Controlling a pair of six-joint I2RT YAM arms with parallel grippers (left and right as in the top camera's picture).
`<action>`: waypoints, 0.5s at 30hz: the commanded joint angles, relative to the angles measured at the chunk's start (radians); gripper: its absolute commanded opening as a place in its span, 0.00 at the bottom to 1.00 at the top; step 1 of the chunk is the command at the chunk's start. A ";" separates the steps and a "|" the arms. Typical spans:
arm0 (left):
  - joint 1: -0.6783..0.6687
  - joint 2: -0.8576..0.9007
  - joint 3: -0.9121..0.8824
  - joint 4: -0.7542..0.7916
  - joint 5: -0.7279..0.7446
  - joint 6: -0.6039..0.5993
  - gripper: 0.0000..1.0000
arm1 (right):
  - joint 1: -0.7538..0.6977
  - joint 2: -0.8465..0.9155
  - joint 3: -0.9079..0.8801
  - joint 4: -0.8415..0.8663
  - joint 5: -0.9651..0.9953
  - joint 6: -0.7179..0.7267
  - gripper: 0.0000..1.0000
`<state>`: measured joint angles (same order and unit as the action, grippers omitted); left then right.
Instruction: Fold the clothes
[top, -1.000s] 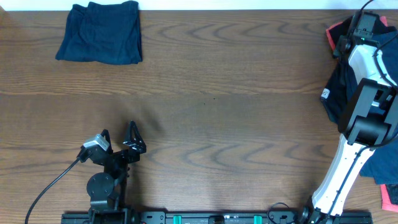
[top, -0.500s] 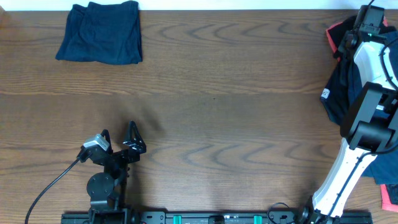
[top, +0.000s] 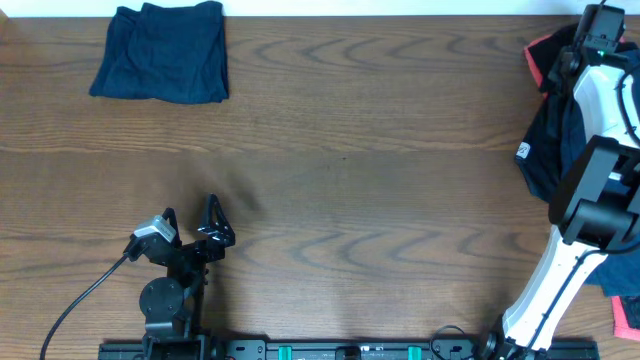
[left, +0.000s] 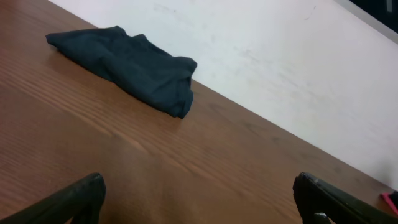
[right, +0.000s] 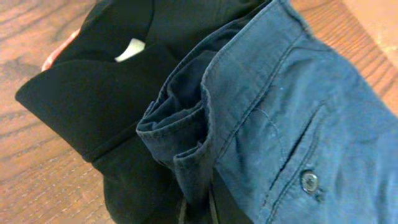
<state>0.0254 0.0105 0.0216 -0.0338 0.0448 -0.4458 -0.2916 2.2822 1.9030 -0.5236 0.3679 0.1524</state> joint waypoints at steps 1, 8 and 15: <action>0.004 -0.005 -0.018 -0.036 -0.020 -0.001 0.98 | -0.011 -0.043 0.016 -0.011 0.028 0.011 0.06; 0.004 -0.005 -0.018 -0.036 -0.020 -0.001 0.98 | -0.010 -0.043 0.016 -0.004 0.026 0.011 0.11; 0.004 -0.005 -0.018 -0.036 -0.020 -0.001 0.98 | -0.010 -0.043 0.016 -0.005 0.023 0.011 0.12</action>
<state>0.0254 0.0105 0.0216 -0.0338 0.0448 -0.4458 -0.2939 2.2772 1.9030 -0.5274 0.3717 0.1532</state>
